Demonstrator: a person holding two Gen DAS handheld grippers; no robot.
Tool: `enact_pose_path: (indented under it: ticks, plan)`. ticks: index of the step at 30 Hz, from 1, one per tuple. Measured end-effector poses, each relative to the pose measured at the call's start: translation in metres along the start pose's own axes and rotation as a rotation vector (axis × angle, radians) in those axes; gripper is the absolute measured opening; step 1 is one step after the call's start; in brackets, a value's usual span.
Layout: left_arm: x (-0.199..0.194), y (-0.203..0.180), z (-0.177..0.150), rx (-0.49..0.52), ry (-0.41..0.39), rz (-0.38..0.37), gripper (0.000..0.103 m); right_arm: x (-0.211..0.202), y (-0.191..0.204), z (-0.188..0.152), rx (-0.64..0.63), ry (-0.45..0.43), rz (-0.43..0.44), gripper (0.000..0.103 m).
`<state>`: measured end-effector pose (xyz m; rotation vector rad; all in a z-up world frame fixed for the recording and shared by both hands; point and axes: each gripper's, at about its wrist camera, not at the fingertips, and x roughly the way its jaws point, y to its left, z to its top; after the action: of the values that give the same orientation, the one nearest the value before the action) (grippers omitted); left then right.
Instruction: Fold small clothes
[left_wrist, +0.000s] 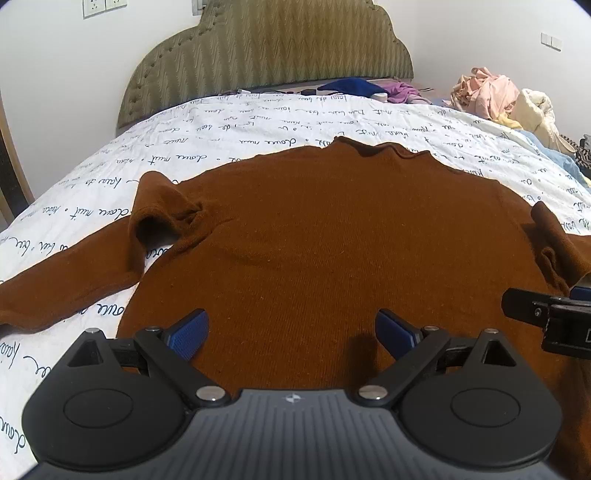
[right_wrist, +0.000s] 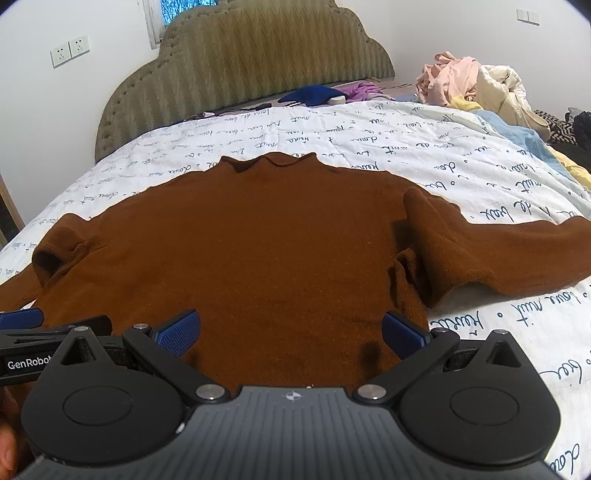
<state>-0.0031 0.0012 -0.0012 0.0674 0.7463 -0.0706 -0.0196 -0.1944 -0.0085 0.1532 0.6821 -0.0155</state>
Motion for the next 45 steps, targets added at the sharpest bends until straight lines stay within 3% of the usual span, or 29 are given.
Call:
enact_pose_path:
  ticks: [5,15,35,45]
  plan:
    - [0.006,0.001,-0.001,-0.005,0.033,-0.018,0.098,0.000,0.000,0.000,0.004,0.003,-0.004,0.103]
    - [0.005,0.000,-0.003,-0.013,0.017,-0.007,0.098,0.006,0.001,0.001,0.002,0.051,-0.001,0.103]
    - [0.010,-0.002,-0.004,-0.005,0.007,0.048,0.098,0.000,-0.001,-0.004,-0.025,0.001,0.053,0.103]
    - [0.011,-0.006,-0.004,0.011,0.005,0.044,0.098,-0.008,-0.010,0.000,0.027,-0.027,0.105,0.103]
